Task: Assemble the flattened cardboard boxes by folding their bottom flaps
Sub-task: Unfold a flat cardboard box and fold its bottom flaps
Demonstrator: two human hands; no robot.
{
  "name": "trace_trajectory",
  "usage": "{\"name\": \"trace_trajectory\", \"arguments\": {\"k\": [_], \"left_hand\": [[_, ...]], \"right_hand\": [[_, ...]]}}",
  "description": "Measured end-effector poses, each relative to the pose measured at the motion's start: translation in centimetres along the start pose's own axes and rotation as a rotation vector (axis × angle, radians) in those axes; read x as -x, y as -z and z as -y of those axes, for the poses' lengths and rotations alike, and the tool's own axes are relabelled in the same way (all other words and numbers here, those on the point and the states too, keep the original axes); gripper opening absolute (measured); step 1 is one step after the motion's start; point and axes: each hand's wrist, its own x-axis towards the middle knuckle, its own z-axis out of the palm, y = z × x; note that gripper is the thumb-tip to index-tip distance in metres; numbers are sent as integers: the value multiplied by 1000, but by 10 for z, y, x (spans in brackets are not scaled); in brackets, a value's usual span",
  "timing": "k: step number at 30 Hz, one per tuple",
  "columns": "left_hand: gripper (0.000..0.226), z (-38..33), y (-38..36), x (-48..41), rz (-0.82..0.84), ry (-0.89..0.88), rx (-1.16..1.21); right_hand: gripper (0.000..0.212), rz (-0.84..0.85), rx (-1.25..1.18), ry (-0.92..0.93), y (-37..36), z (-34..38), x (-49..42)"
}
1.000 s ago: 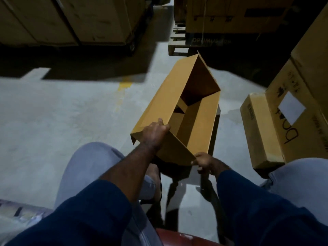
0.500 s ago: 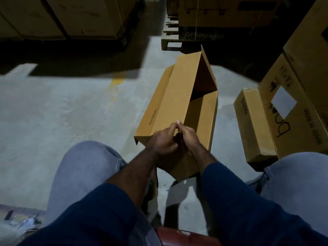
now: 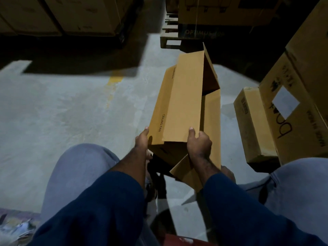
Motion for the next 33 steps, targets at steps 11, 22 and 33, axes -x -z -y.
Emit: {"name": "trace_trajectory", "arguments": {"k": [11, 22, 33], "left_hand": [[66, 20, -8, 9, 111, 27, 219], [40, -6, -7, 28, 135, -225, 548], [15, -95, -21, 105, -326, -940, 476]], "right_hand": [[47, -86, -98, -8, 13, -15, -32], [56, 17, -368, 72, 12, 18, -49], [62, 302, -1061, -273, -4, 37, -45]]}}
